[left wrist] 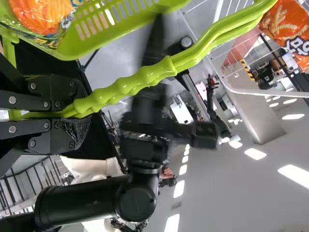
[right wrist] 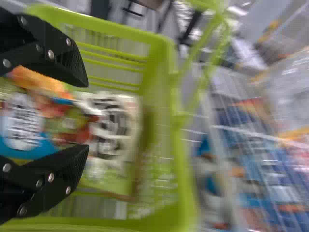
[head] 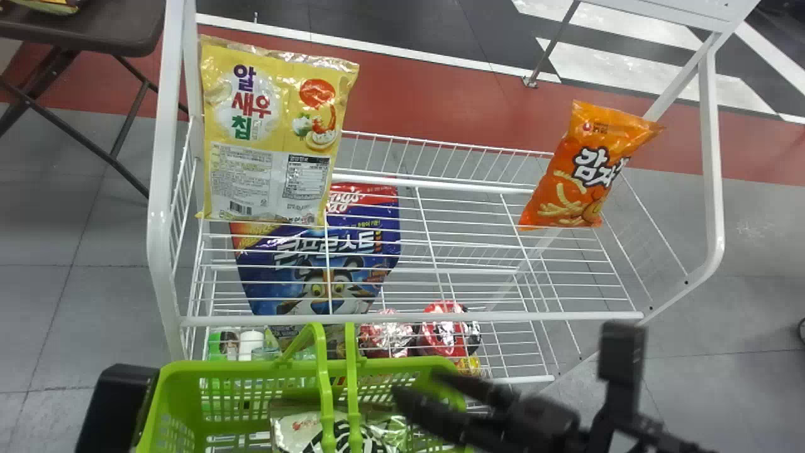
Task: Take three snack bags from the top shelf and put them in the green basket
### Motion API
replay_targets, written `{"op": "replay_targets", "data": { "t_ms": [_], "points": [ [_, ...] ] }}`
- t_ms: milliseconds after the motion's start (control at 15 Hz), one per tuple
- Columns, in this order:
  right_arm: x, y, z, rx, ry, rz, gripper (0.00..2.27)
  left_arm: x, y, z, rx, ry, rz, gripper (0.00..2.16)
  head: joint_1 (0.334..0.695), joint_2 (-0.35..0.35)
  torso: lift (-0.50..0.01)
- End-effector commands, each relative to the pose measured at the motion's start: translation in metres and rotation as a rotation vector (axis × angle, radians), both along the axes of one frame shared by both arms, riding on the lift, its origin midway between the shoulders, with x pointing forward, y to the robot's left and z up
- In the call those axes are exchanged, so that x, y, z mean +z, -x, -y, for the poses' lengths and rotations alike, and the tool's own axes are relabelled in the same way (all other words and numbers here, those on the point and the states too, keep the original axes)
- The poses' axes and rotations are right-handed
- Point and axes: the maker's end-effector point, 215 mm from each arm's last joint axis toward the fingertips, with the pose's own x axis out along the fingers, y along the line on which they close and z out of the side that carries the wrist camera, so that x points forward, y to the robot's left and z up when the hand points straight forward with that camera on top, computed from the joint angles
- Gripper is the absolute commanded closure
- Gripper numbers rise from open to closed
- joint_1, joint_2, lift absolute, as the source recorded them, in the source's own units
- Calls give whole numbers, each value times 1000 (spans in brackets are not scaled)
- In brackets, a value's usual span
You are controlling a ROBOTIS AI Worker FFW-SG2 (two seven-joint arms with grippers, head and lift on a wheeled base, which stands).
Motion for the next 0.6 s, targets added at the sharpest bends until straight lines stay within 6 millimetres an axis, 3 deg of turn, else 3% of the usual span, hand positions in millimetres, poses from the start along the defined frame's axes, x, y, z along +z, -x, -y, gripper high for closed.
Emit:
{"op": "replay_targets", "data": {
  "t_ms": [0,133,267,533],
  "points": [
    [61,-47,33,-84,71,304,80,0,2,1,-3,2,-5,2057,695,-350,-42],
    [62,-86,81,-209,148,334,80,0,3,0,-2,5,-6,2057,695,-350,-42],
    [50,-128,138,-346,240,328,80,0,1,-2,2,7,-4,2057,695,-350,-42],
    [31,-174,240,-568,286,294,83,-2,-4,-5,12,2,-2,2057,695,-350,-42]
  ]
}}
